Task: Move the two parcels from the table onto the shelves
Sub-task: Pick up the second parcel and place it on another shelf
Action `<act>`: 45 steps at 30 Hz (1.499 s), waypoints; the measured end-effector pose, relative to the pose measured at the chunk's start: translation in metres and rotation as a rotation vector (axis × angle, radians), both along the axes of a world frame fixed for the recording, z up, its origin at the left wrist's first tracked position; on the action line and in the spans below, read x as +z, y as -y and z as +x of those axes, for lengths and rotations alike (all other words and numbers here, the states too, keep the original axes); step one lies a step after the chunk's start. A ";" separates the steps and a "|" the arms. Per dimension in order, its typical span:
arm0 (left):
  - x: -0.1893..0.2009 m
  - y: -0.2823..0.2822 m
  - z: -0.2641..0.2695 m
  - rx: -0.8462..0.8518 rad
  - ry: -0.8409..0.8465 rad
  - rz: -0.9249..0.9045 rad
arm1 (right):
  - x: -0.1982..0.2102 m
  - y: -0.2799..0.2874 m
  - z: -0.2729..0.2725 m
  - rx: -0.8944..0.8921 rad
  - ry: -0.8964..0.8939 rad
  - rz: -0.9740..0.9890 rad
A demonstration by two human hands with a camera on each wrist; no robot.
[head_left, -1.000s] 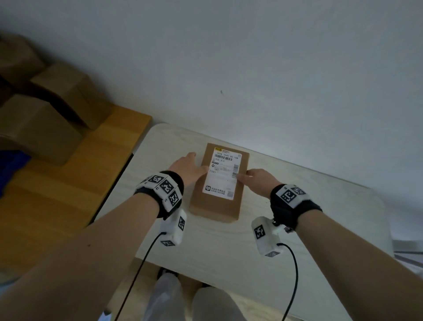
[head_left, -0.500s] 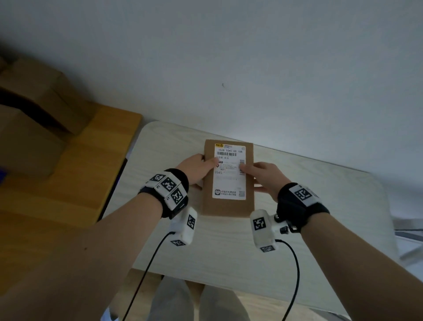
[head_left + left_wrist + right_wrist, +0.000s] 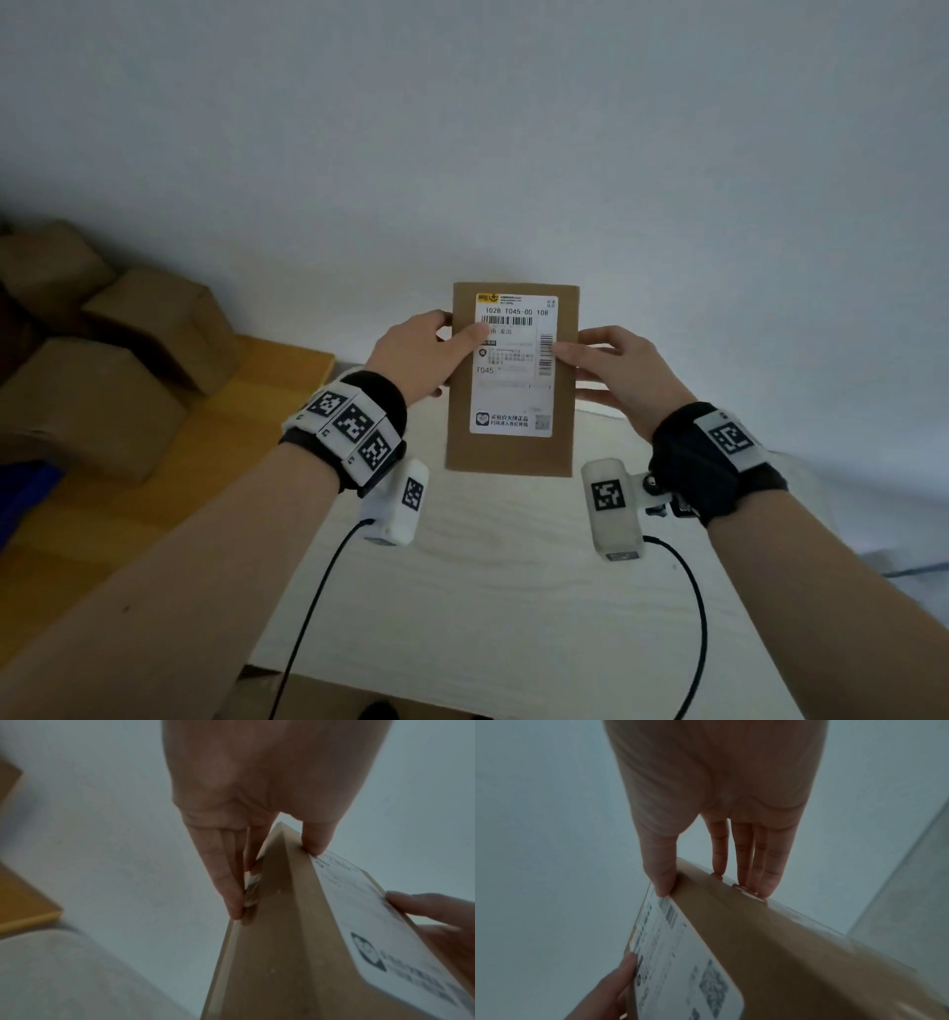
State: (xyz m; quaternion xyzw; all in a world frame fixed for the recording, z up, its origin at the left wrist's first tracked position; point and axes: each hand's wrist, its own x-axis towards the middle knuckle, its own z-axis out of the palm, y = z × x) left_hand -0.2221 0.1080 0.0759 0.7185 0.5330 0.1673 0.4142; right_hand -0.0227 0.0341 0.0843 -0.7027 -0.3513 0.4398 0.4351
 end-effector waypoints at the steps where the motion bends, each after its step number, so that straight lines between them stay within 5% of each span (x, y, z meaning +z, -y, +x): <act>1: 0.009 0.001 -0.001 -0.002 -0.011 0.047 | 0.009 0.001 0.001 0.005 0.002 0.028; 16: 0.077 0.017 0.005 0.115 0.147 0.445 | 0.079 0.013 0.001 -0.042 -0.019 0.343; 45: 0.080 0.027 -0.002 0.172 0.242 0.486 | 0.092 0.025 -0.010 -0.022 -0.033 0.395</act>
